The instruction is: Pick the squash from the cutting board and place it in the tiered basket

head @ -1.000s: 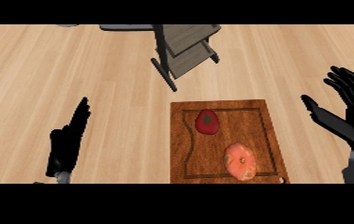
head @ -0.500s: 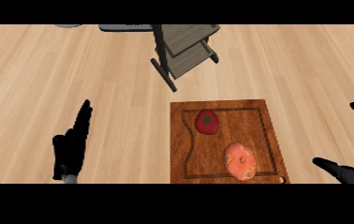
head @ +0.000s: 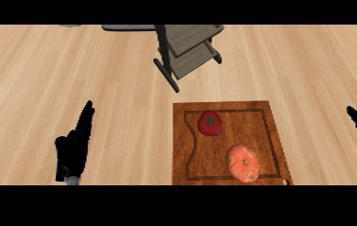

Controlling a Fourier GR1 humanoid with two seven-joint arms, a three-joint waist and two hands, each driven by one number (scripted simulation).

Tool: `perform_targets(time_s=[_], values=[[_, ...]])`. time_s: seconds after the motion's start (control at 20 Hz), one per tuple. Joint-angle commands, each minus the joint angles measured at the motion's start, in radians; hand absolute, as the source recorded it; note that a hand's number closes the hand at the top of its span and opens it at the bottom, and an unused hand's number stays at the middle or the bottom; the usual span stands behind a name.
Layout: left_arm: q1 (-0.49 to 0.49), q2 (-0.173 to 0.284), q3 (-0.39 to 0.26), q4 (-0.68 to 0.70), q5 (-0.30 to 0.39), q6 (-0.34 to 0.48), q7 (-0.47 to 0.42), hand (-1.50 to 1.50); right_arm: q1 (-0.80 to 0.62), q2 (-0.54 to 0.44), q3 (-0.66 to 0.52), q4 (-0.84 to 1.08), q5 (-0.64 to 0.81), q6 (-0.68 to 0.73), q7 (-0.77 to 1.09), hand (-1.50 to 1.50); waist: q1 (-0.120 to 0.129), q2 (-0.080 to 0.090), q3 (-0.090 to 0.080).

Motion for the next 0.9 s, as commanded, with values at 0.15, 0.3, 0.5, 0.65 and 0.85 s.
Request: perform_targets(time_s=[0.15,0.3,0.5,0.65,0.85], values=[[-0.002,-0.034,-0.011,0.079,-0.018,-0.01,0.003,0.0,-0.043,-0.011,0.166,-0.217,0.275,-0.047,0.367,-1.5,0.016,0.01,-0.003],[0.009,-0.029,-0.025,0.023,-0.033,-0.005,0.03,0.0,-0.126,-0.008,0.29,-0.223,0.379,-0.041,0.505,-1.5,0.031,0.011,-0.003],[0.034,-0.081,-0.047,0.058,-0.052,0.018,-0.003,0.0,-0.206,-0.003,0.381,-0.151,0.44,-0.033,0.529,-1.5,0.028,0.009,-0.003],[0.045,-0.019,0.005,0.035,-0.012,-0.043,-0.012,0.0,-0.254,0.007,0.488,-0.115,0.531,-0.01,0.632,-1.5,0.034,0.007,-0.004],[0.03,-0.055,-0.013,0.088,-0.033,-0.037,-0.025,0.0,-0.317,0.055,0.614,-0.011,0.597,0.059,0.683,-1.5,0.031,0.01,-0.003]])
